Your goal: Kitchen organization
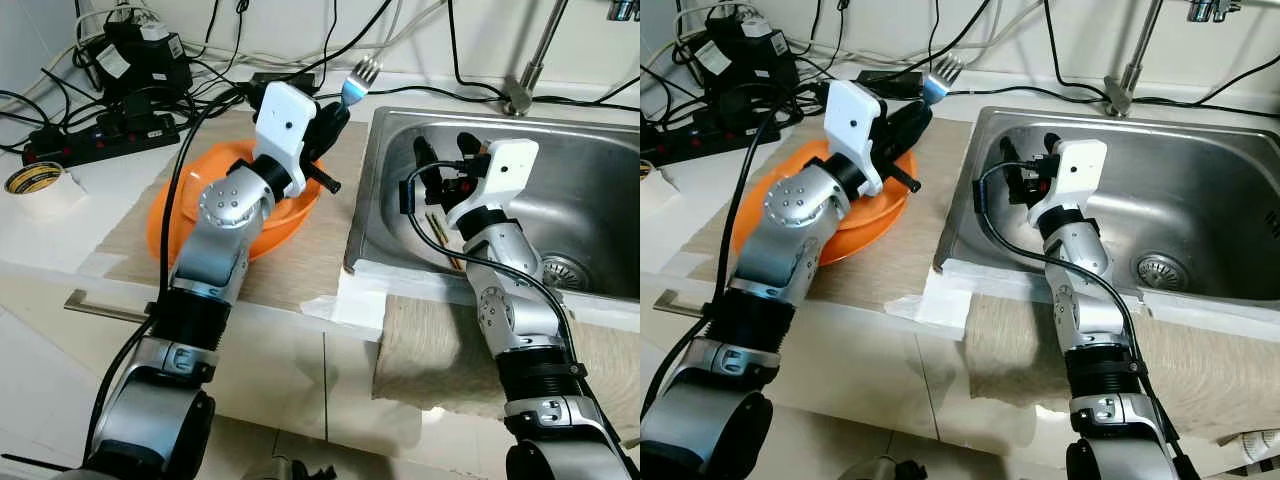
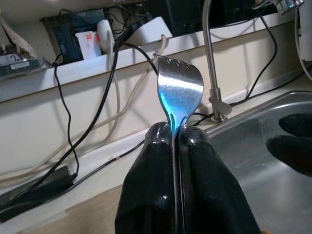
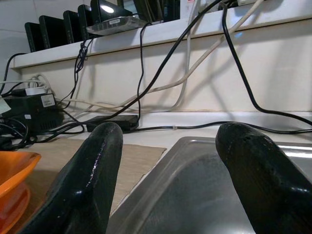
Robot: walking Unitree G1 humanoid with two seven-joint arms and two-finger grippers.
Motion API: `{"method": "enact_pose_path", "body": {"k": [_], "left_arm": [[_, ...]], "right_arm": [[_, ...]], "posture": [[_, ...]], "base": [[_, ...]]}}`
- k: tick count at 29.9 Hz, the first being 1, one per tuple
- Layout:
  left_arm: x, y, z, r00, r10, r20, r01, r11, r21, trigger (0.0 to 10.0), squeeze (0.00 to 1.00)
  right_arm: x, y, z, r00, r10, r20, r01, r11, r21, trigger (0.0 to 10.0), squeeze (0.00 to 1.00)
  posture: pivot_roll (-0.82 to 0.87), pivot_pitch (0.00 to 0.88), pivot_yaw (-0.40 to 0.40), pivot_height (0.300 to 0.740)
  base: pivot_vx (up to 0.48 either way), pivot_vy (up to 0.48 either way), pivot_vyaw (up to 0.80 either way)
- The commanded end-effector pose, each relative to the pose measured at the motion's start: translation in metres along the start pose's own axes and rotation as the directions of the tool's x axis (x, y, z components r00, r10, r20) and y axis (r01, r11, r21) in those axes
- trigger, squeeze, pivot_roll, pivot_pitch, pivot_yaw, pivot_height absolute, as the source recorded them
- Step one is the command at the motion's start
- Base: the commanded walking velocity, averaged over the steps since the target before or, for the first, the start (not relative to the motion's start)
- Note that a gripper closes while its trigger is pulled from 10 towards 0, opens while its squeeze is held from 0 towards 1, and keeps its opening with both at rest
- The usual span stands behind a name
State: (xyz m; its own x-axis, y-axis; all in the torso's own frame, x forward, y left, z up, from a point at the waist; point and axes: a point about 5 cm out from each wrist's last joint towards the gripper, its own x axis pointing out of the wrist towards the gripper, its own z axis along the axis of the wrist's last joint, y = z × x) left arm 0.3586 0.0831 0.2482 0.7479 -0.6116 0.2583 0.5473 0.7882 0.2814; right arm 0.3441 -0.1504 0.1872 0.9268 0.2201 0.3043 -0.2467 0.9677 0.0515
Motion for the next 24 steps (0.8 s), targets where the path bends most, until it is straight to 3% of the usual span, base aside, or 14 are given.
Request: {"method": "enact_pose_path", "body": {"k": [1, 14, 17, 24], "left_arm": [[0.003, -0.002, 0.008, 1.000, -0.024, 0.015, 0.024, 1.000, 0.015, 0.0, 0.00], [0.012, -0.030, 0.017, 0.994, -0.102, 0.041, 0.107, 0.986, -0.128, 0.0, 0.00], [0.012, -0.040, 0.009, 0.991, -0.134, 0.008, 0.134, 0.977, -0.166, 0.0, 0.00], [0.012, -0.046, -0.005, 0.989, -0.143, -0.040, 0.132, 0.970, -0.206, 0.0, 0.00]], "right_arm": [[-0.002, 0.001, 0.000, 1.000, 0.009, -0.007, -0.009, 1.000, 0.005, 10.0, 0.00], [-0.005, -0.011, 0.007, 1.000, 0.002, -0.012, -0.002, 1.000, -0.001, 10.0, 0.00], [-0.007, -0.014, 0.012, 1.000, 0.005, -0.011, -0.005, 1.000, 0.002, 10.0, 0.00], [-0.012, -0.015, 0.018, 0.999, 0.037, -0.025, -0.036, 0.999, 0.028, 10.0, 0.00]], "posture": [[-0.04, 0.000, 0.094, 0.740], [-0.05, 0.000, 0.094, 0.740], [-0.05, 0.000, 0.096, 0.740], [-0.06, 0.000, 0.097, 0.740]], "base": [[0.000, 0.000, 0.00], [0.000, 0.000, 0.00], [0.000, 0.000, 0.00], [0.000, 0.000, 0.00]]}}
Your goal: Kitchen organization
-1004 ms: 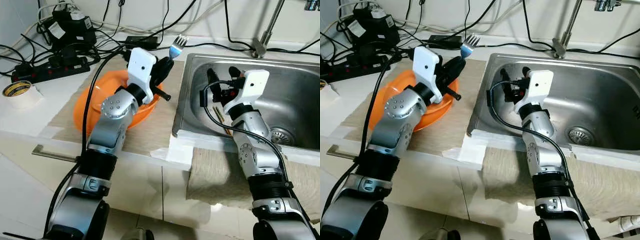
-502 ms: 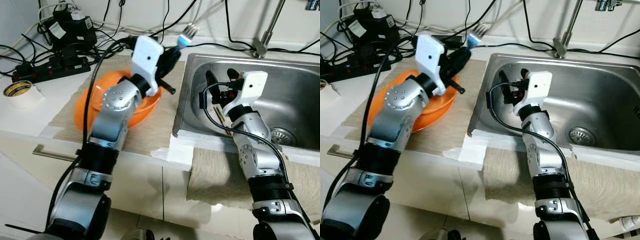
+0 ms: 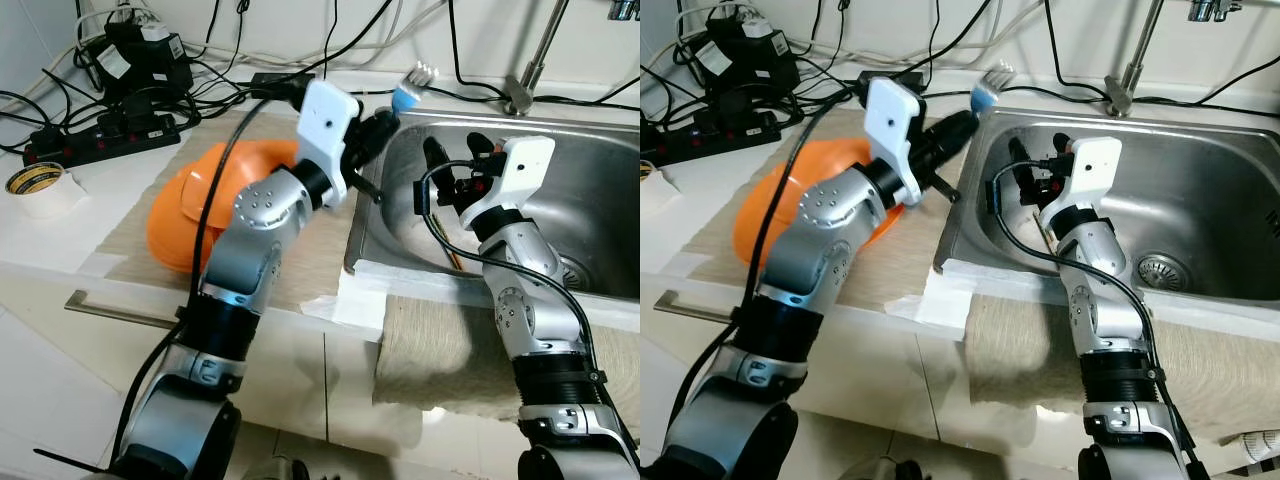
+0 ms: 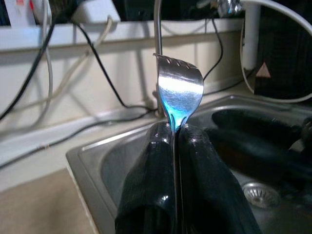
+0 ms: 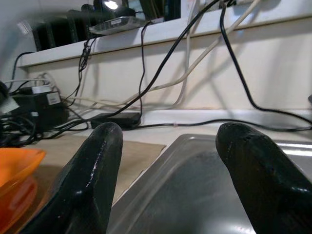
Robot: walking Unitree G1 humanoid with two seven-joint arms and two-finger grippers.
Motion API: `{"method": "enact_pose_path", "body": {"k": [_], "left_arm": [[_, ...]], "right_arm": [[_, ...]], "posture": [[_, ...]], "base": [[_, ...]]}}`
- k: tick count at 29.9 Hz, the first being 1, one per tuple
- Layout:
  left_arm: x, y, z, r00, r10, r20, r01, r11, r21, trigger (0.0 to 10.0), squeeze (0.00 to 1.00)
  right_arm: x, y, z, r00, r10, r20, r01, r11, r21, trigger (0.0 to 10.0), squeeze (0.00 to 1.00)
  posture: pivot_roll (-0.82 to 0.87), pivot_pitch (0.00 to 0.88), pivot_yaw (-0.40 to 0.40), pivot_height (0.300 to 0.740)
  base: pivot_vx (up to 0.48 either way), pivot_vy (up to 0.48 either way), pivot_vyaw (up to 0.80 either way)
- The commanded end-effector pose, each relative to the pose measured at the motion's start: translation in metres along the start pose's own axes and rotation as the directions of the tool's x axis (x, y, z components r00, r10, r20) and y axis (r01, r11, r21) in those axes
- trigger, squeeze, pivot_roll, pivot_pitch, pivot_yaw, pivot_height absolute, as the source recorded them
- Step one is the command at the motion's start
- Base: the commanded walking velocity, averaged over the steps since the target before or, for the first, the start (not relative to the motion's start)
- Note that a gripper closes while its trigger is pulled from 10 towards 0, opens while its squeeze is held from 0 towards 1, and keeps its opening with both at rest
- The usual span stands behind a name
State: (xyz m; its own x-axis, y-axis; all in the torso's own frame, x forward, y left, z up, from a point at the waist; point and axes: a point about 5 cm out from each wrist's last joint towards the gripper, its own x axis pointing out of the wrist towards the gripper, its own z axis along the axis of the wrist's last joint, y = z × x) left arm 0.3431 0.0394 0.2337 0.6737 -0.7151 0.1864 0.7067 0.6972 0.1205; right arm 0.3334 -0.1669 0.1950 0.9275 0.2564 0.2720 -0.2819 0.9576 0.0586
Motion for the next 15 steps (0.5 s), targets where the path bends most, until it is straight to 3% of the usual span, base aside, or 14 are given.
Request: {"method": "enact_pose_path", "body": {"k": [1, 15], "left_arm": [[0.001, 0.002, 0.000, 1.000, 0.002, -0.010, -0.002, 1.000, -0.007, 0.0, 0.00], [0.008, 0.001, -0.008, 0.999, 0.004, -0.043, -0.005, 1.000, -0.018, 0.0, 0.00]], "right_arm": [[-0.002, -0.002, 0.006, 1.000, 0.010, 0.008, -0.010, 1.000, 0.011, 10.0, 0.00], [-0.016, 0.001, 0.021, 0.993, 0.114, -0.040, -0.110, 0.990, 0.087, 10.0, 0.00]], "posture": [[-0.06, 0.000, 0.098, 0.740], [-0.08, 0.000, 0.103, 0.740]], "base": [[0.000, 0.000, 0.00], [0.000, 0.000, 0.00]]}}
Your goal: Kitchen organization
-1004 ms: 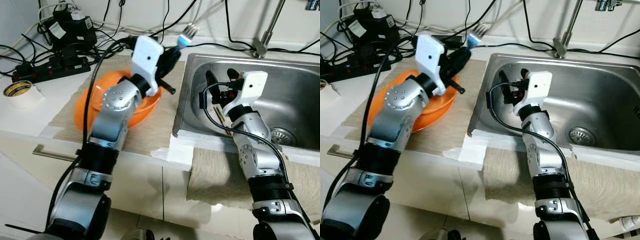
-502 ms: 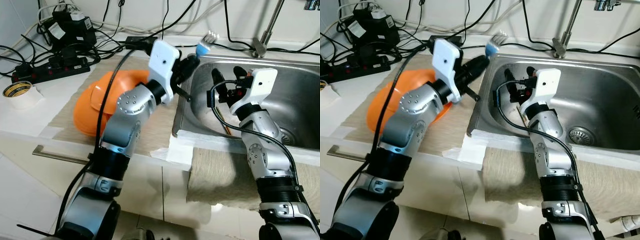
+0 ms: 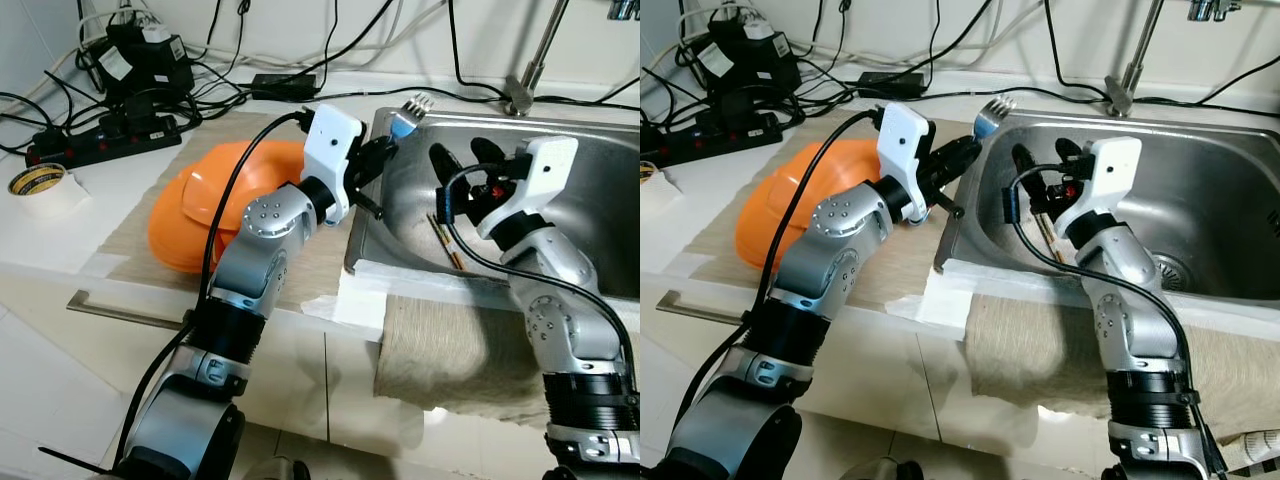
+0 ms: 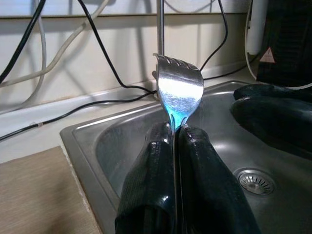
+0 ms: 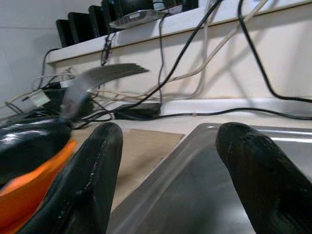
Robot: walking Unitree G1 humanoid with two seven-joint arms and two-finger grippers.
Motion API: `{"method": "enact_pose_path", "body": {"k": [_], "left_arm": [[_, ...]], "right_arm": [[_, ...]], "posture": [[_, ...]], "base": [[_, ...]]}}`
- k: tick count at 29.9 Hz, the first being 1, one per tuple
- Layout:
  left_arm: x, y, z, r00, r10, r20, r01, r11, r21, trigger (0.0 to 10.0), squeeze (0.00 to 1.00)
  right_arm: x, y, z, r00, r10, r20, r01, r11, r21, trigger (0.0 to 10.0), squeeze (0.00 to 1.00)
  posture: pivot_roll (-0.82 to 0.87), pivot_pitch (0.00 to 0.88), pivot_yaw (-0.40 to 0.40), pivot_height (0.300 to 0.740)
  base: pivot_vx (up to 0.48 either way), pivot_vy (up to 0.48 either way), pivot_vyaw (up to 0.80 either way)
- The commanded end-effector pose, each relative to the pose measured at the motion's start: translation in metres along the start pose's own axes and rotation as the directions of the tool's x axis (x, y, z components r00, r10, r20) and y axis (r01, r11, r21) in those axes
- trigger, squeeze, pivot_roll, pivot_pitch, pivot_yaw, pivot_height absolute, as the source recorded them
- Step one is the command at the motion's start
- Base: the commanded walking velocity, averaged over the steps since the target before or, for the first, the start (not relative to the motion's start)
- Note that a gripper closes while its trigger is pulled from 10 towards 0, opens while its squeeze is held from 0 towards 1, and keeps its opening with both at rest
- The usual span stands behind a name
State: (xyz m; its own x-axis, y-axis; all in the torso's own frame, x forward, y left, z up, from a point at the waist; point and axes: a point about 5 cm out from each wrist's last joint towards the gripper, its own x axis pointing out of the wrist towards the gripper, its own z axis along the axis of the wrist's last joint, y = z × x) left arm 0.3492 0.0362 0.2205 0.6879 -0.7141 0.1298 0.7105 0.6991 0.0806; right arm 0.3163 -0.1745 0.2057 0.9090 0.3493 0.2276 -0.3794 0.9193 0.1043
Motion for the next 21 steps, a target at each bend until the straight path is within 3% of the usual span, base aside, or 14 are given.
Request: {"method": "enact_pose_path", "body": {"k": [1, 7, 21], "left_arm": [[0.003, 0.001, 0.007, 1.000, 0.000, 0.015, 0.000, 1.000, 0.022, 0.0, 0.00], [0.006, -0.005, 0.005, 1.000, -0.019, 0.011, 0.019, 1.000, 0.021, 0.0, 0.00], [0.008, -0.015, 0.013, 0.997, -0.057, 0.043, 0.056, 0.998, 0.012, 0.0, 0.00]], "right_arm": [[-0.001, 0.003, 0.005, 1.000, 0.023, 0.009, -0.023, 1.000, 0.013, 10.0, 0.00], [0.001, 0.014, 0.008, 0.997, 0.074, 0.000, -0.074, 0.995, 0.066, 10.0, 0.00], [0.017, 0.019, 0.000, 0.999, 0.042, -0.004, -0.042, 0.994, 0.100, 10.0, 0.00]], "posture": [[-0.08, 0.000, 0.103, 0.740], [-0.07, 0.000, 0.104, 0.740], [-0.06, 0.000, 0.106, 0.740]], "base": [[0.000, 0.000, 0.00], [0.000, 0.000, 0.00], [0.000, 0.000, 0.00]]}}
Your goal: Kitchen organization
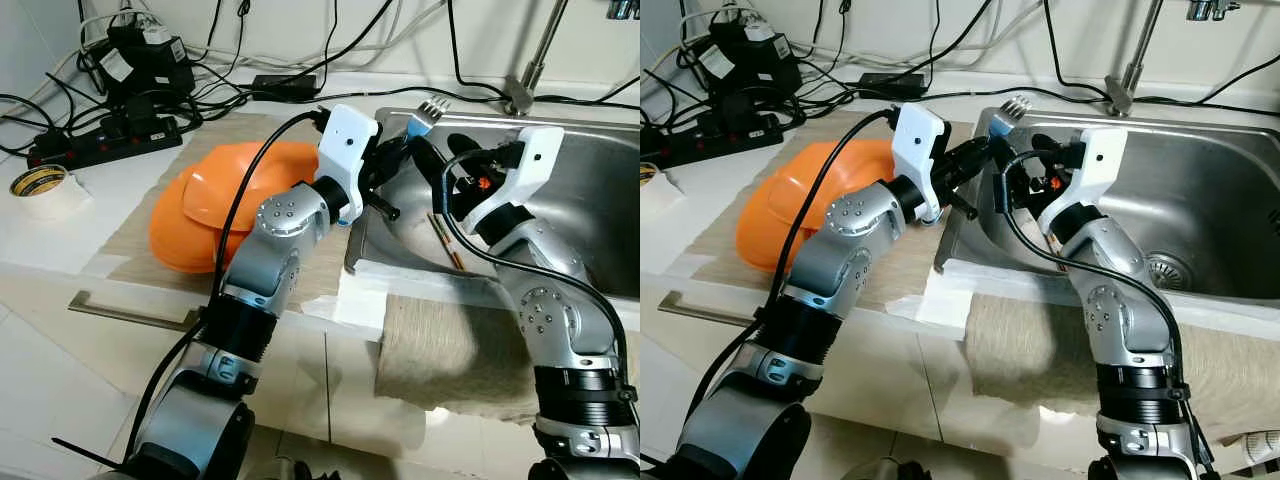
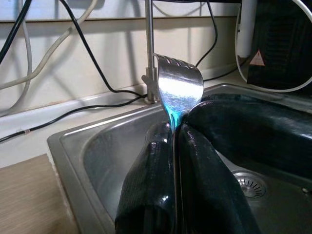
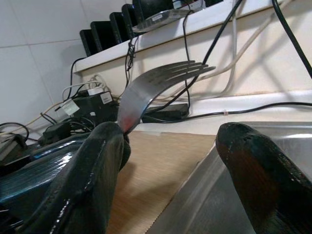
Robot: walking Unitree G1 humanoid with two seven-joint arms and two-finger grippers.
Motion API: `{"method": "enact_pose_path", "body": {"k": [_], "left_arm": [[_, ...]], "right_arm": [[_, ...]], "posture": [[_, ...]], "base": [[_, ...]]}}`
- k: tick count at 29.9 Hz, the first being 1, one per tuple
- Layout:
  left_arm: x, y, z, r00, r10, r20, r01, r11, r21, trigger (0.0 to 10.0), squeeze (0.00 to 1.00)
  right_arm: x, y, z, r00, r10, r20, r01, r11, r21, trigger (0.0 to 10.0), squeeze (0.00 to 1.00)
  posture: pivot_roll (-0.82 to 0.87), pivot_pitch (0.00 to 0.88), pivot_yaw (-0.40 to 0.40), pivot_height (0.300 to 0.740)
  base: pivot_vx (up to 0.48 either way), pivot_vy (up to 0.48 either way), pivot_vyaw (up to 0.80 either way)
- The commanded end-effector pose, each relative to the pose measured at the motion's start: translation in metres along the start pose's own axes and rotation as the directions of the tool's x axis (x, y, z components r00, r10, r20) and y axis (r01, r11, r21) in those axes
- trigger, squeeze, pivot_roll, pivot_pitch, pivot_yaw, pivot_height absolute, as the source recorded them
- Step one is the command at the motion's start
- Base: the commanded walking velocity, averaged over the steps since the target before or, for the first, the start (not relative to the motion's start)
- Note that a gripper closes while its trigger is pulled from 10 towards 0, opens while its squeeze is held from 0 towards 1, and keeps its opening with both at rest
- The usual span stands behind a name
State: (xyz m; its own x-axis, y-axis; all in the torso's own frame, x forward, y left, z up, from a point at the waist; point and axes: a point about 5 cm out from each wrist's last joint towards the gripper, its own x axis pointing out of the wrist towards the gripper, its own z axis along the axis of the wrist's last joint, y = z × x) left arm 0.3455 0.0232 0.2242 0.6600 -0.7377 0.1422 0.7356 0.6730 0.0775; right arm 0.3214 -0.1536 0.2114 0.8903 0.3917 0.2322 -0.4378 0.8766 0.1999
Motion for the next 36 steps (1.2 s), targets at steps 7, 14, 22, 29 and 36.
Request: {"method": "enact_pose_path", "body": {"k": [7, 14, 22, 29, 36], "left_arm": [[0.000, -0.002, 0.010, 0.999, -0.021, 0.026, 0.020, 0.999, 0.025, 0.0, 0.00], [0.000, -0.007, 0.011, 0.999, -0.039, 0.031, 0.038, 0.999, 0.027, 0.0, 0.00], [0.000, -0.014, 0.017, 0.995, -0.071, 0.069, 0.071, 0.997, 0.005, 0.0, 0.00], [-0.001, -0.019, 0.024, 0.988, -0.104, 0.111, 0.106, 0.994, -0.019, 0.0, 0.00], [-0.003, -0.025, 0.031, 0.980, -0.137, 0.144, 0.144, 0.989, -0.037, 0.0, 0.00]], "right_arm": [[0.009, -0.004, -0.006, 0.997, -0.072, -0.028, 0.071, 0.996, -0.058, 10.0, 1.00], [0.013, -0.006, -0.006, 0.995, -0.101, -0.018, 0.100, 0.993, -0.061, 10.0, 1.00], [0.017, -0.010, -0.010, 0.989, -0.149, -0.024, 0.150, 0.989, 0.018, 10.0, 0.00], [0.023, -0.010, -0.015, 0.983, -0.184, -0.026, 0.186, 0.975, 0.123, 10.0, 0.00], [0.028, -0.011, -0.018, 0.976, -0.217, -0.022, 0.218, 0.961, 0.169, 10.0, 0.00]], "posture": [[-0.05, 0.000, 0.106, 0.740], [-0.05, 0.000, 0.107, 0.740], [-0.05, 0.000, 0.108, 0.740], [-0.04, 0.000, 0.111, 0.740], [-0.04, 0.000, 0.112, 0.740]], "base": [[0.000, 0.000, 0.00], [0.000, 0.000, 0.00], [0.000, 0.000, 0.00], [0.000, 0.000, 0.00], [0.000, 0.000, 0.00]]}}
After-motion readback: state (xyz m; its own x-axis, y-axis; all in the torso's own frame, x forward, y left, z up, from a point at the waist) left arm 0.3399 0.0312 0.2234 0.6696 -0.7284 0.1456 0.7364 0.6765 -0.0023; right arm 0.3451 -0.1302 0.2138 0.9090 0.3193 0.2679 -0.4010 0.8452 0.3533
